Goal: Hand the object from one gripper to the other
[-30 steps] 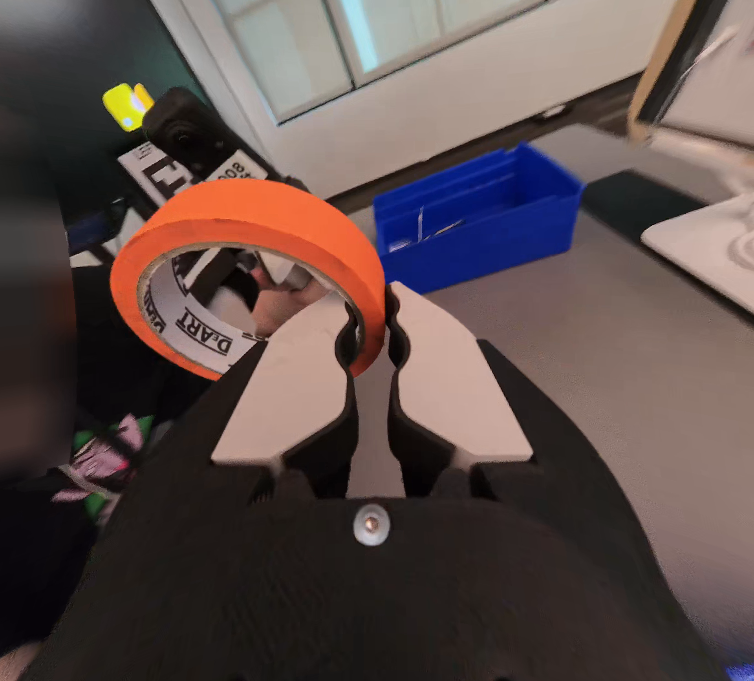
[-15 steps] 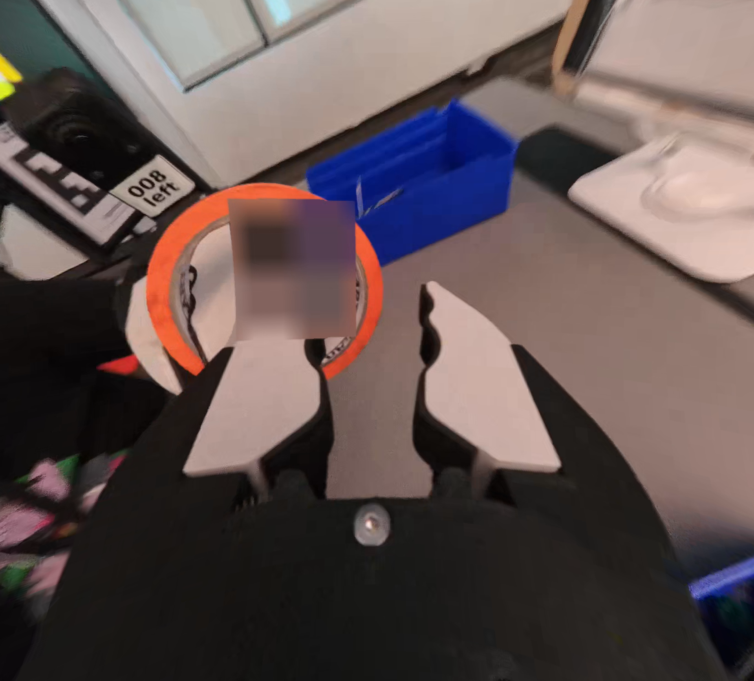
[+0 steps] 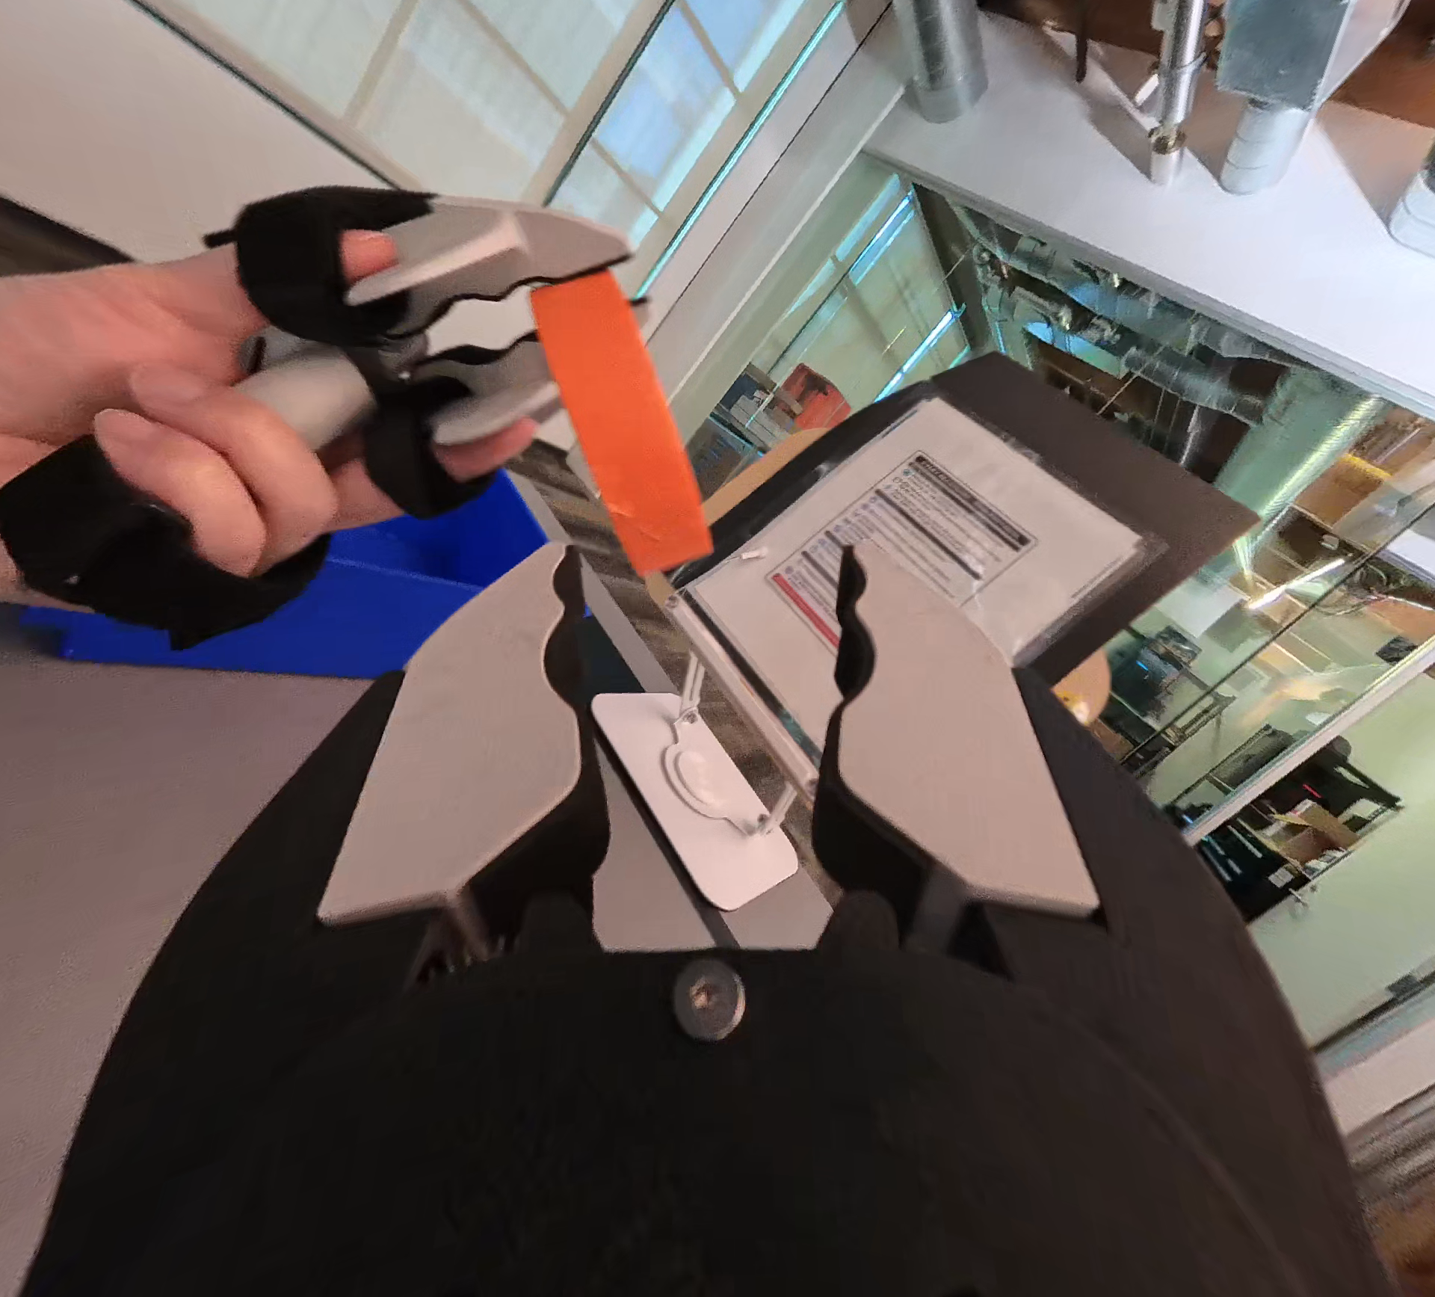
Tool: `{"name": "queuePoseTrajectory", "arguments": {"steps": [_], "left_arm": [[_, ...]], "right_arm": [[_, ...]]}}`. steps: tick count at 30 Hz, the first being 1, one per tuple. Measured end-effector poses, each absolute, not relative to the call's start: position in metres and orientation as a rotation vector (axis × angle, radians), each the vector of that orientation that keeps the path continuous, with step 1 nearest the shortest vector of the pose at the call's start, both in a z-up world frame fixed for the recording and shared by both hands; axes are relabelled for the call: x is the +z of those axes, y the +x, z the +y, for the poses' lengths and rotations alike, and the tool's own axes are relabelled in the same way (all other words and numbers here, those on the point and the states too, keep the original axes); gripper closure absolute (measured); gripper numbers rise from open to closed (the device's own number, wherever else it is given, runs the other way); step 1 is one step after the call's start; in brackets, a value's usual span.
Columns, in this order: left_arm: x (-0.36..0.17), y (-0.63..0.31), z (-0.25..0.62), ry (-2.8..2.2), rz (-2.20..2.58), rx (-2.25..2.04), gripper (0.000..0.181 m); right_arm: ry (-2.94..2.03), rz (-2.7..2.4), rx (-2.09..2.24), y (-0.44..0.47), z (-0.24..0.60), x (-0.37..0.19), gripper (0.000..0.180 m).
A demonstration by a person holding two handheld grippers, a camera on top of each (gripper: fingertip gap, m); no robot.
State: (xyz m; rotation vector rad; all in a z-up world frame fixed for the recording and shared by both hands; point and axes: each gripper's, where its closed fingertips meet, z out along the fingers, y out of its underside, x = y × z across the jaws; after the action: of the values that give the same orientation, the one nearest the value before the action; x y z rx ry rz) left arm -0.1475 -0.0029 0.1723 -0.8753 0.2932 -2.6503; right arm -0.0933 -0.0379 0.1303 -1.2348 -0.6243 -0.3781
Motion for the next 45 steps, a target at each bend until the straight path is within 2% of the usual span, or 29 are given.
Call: {"name": "queuePoseTrajectory", "arguments": {"steps": [1, 5, 6, 8, 11, 15, 20, 22, 25, 27, 31, 33, 41, 43, 45], "left_arm": [[0.17, -0.145, -0.003, -0.88, 0.268, -2.705, 0.17], [0.162, -0.132, -0.016, -0.936, 0.267, -2.867, 0.171], [0.161, -0.13, -0.02, -0.94, 0.28, -2.905, 0.171], [0.16, -0.126, -0.027, -0.933, 0.295, -3.018, 0.171], [0.159, -0.12, -0.031, -0.937, 0.368, -3.12, 0.169], [0.156, -0.114, -0.035, -0.998, 0.564, -2.97, 0.115], [0.171, -0.128, -0.065, -0.892, 0.934, -2.729, 0.118], [0.173, -0.133, -0.075, -0.821, 1.063, -2.53, 0.121], [0.161, -0.126, -0.077, -0.763, 1.215, -1.978, 0.123], [0.147, -0.113, -0.065, -0.73, 1.249, -1.517, 0.113], [0.123, -0.099, -0.045, -0.489, 1.247, -0.617, 0.111], [0.114, -0.094, -0.042, -0.383, 1.229, -0.307, 0.115], [0.072, -0.078, -0.037, -0.167, 1.338, 0.086, 0.12], [0.066, -0.074, -0.032, -0.161, 1.335, 0.149, 0.126], [0.063, -0.073, -0.029, -0.148, 1.328, 0.192, 0.14]], "right_arm": [[-1.25, -0.64, -0.389, -0.101, -0.033, 0.125, 0.116], [-1.238, -0.663, -0.472, -0.11, -0.026, 0.117, 0.117], [-1.234, -0.667, -0.486, -0.11, -0.026, 0.117, 0.121], [-1.229, -0.65, -0.506, -0.105, -0.029, 0.12, 0.148], [-1.273, -0.661, -0.423, -0.102, -0.035, 0.121, 0.149], [-1.38, -0.482, -0.186, -0.079, -0.035, 0.128, 0.15], [-1.44, -0.047, 0.495, -0.023, -0.035, 0.124, 0.15], [-1.395, 0.11, 0.794, -0.004, -0.037, 0.118, 0.151], [-1.311, 0.281, 1.107, 0.014, -0.037, 0.11, 0.151], [-1.285, 0.361, 1.216, 0.018, -0.034, 0.104, 0.15], [-1.253, 0.471, 1.432, 0.009, -0.024, 0.091, 0.15], [-1.262, 0.47, 1.522, -0.002, -0.02, 0.087, 0.15], [-1.466, 0.465, 1.559, -0.036, -0.01, 0.069, 0.15], [-1.515, 0.435, 1.588, -0.048, -0.011, 0.066, 0.15], [-1.561, 0.453, 1.581, -0.053, -0.008, 0.06, 0.149]]}}
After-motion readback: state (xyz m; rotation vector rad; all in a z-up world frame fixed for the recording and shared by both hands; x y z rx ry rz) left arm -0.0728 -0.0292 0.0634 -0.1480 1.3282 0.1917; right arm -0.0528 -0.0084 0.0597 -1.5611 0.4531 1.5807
